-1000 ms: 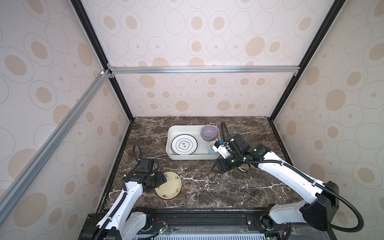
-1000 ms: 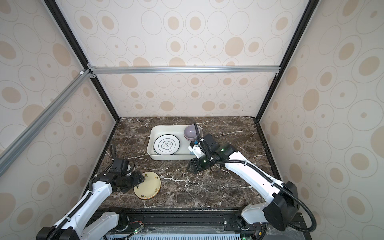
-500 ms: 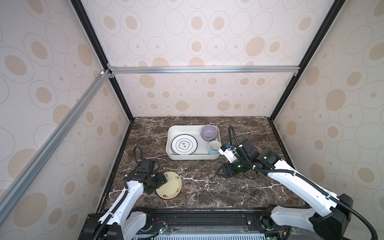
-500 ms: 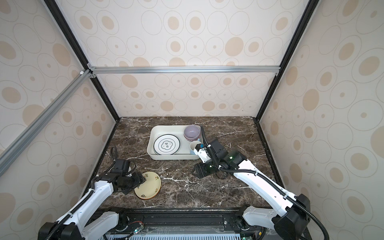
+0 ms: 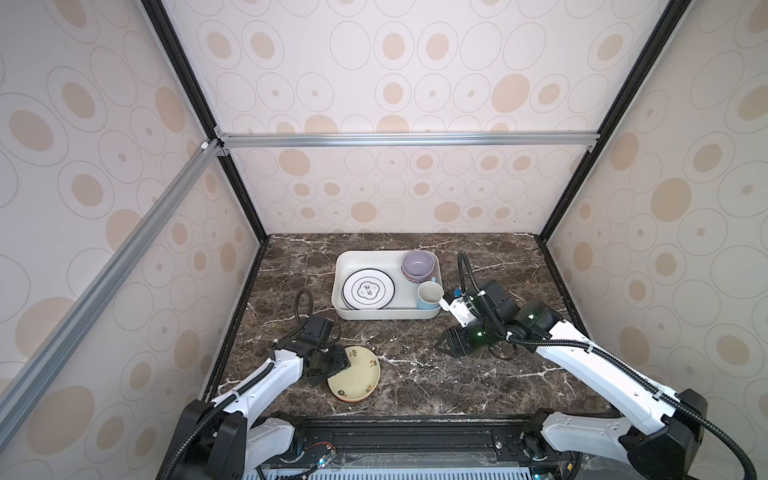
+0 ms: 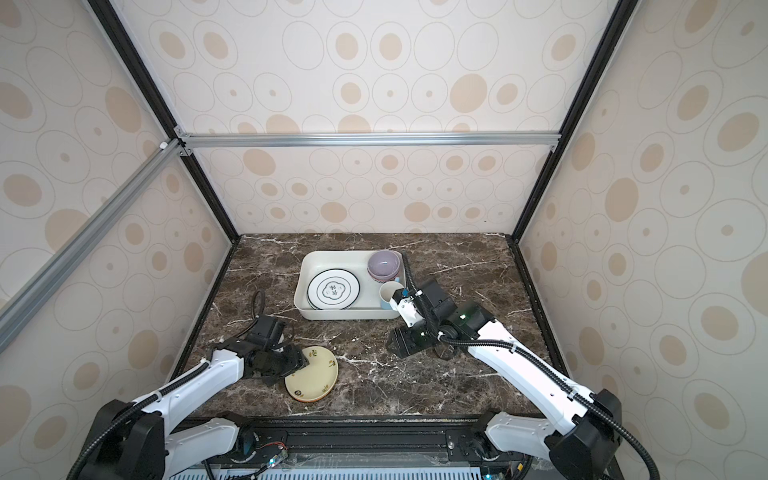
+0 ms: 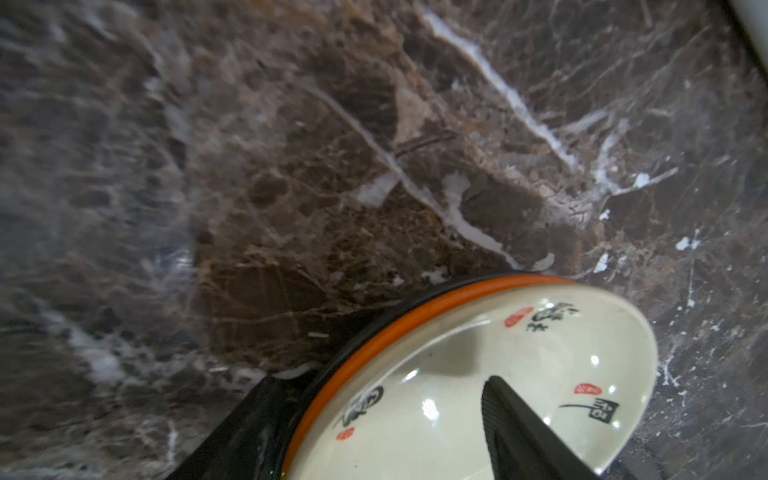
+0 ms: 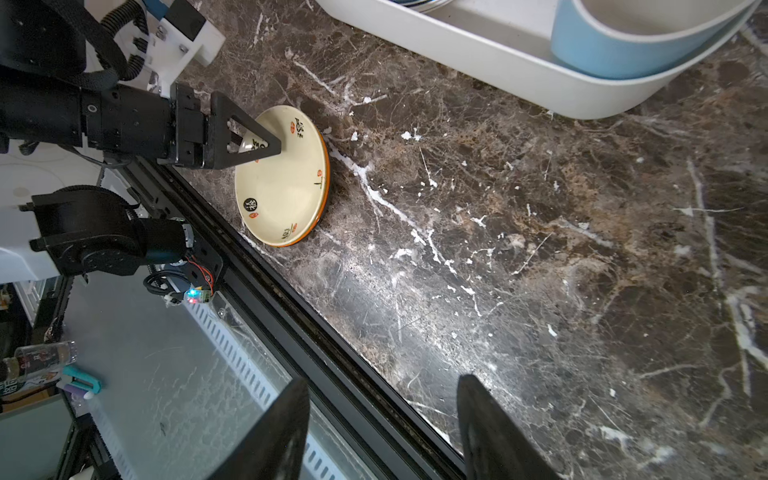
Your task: Place the mixed dishes into the plastic bin
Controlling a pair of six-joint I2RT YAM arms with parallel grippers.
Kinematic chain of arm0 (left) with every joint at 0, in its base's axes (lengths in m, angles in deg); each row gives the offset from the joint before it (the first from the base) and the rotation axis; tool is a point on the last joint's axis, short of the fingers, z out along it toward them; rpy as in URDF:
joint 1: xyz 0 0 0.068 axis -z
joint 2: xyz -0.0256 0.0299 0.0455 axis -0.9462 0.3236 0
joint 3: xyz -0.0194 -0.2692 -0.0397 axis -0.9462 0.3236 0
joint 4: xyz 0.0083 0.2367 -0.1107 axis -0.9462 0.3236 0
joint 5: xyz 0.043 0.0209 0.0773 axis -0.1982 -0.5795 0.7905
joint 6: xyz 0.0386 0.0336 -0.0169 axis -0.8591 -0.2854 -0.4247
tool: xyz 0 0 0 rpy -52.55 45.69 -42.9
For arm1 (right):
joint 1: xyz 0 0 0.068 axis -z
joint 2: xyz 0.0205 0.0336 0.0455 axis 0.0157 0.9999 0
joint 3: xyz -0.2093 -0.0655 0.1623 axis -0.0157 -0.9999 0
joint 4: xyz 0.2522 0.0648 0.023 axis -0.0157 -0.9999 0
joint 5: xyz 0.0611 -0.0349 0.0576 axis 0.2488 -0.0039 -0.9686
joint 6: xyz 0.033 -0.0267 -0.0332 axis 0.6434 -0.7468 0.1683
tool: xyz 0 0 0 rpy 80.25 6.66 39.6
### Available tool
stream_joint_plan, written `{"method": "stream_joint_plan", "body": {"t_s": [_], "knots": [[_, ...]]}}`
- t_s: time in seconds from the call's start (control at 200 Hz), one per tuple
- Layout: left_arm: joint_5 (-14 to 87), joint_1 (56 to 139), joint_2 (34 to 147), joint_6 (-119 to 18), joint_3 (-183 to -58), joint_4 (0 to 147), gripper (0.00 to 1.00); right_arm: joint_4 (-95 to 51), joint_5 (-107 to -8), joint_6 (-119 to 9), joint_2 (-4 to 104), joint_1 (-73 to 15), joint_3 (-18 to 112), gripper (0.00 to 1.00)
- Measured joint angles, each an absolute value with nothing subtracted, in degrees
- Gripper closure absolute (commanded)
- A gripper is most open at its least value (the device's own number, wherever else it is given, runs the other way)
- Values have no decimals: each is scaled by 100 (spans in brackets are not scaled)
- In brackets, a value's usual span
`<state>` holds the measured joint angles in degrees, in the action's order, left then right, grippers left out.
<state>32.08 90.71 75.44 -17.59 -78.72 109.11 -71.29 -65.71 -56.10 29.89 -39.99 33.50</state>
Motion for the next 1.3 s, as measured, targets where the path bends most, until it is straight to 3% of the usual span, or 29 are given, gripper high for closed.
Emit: {"method": "stream_joint_plan", "body": {"t_s": [0.43, 0.63, 0.895, 1.3], "knots": [[3186, 9639, 8184, -1520, -8703, 10397, 38, -7271, -6433, -5665, 2989, -3953, 3354, 40], [3254, 9889, 8460, -1529, -8869, 10358, 35, -7422, -6422, -5753, 3096, -3932, 3538, 40], [3511, 9919, 7889, -1595, -8847, 10725, 33, -7499, -6413, -5790, 3138, -3914, 3619, 40], [3420, 9943, 7555, -1656, -7949, 10849, 32, -7540, -6444, -5833, 3360, -3914, 3920, 40]]}}
